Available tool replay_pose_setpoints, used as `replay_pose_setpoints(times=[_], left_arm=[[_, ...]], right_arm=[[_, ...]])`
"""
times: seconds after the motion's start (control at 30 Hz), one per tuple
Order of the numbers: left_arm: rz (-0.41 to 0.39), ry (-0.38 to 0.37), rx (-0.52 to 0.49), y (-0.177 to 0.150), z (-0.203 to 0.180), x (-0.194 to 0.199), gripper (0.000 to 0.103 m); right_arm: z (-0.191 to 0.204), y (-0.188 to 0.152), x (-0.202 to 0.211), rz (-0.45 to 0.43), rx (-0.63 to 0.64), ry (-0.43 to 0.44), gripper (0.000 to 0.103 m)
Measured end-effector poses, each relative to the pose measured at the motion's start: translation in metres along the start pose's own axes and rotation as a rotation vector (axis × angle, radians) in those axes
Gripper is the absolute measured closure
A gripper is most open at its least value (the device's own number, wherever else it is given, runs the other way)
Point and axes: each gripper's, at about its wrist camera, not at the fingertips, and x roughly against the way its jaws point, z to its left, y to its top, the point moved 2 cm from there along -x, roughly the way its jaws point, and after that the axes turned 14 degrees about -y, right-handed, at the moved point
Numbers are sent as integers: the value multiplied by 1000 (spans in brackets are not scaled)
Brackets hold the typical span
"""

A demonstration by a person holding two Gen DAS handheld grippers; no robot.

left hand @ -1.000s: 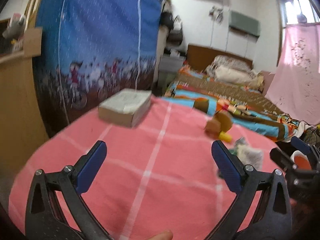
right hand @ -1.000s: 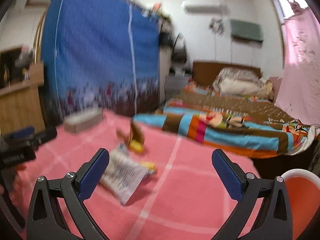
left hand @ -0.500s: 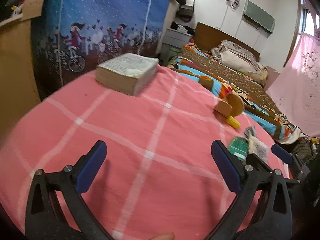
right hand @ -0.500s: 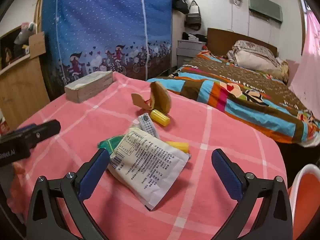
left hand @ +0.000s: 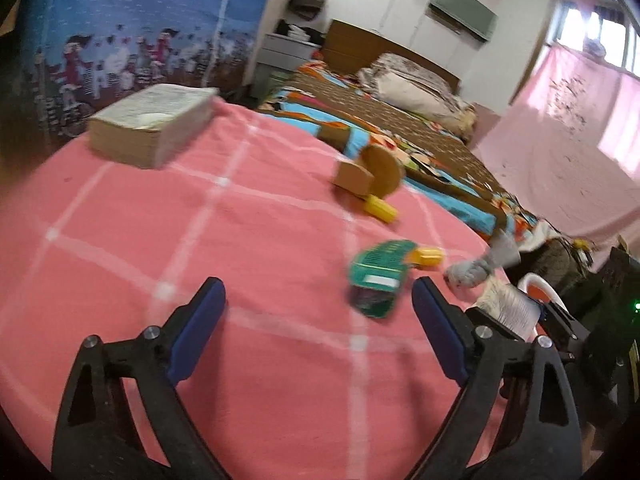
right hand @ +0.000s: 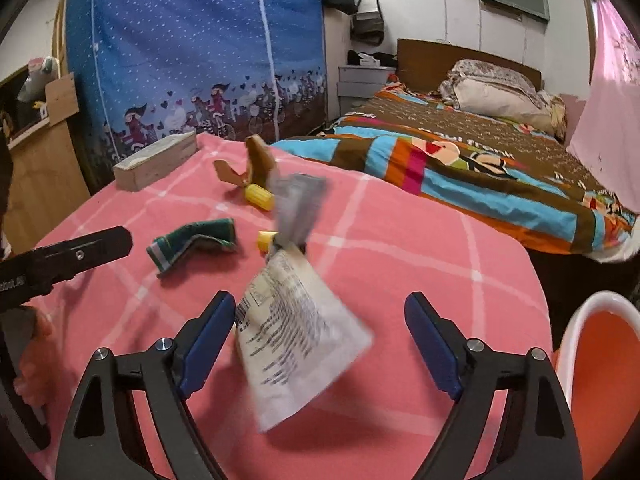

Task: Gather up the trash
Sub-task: 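Grasp the green wrapper with the left tool while the right tool grasps the white receipt, then lift the wrapper and receipt and carry them over the orange bucket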

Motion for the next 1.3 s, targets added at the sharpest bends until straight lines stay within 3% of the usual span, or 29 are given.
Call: replay_pose_setpoints(times=[0.33,0.47,0.57,0.83,0.9,1.0,1.3], left_arm=[[127,8,-145,-1,-33,-37,30],[130,17,-139,0,-30,-40,58],[119,0,-134,1,-28,-37,66],[107,-20,-104,-13,-29,-19,71],[102,-35,-79,-21,-29,-11,72],[81,-51,-53,-30,-30,-1,72],[-13,-109,-29,-32,-36,8,73]], right_arm=[[-21,-17,5,30,-49,91,17],[-17,-19,7,20,-42,119,17],[-10,-19,7,20,-10,113,17],[-4,-23,8,19,2,140,34],[-4,-24,9,18,-11,148,46],[-2,-26,12,11,-12,156,53],[-6,-31,22,-43,-72,184,60]])
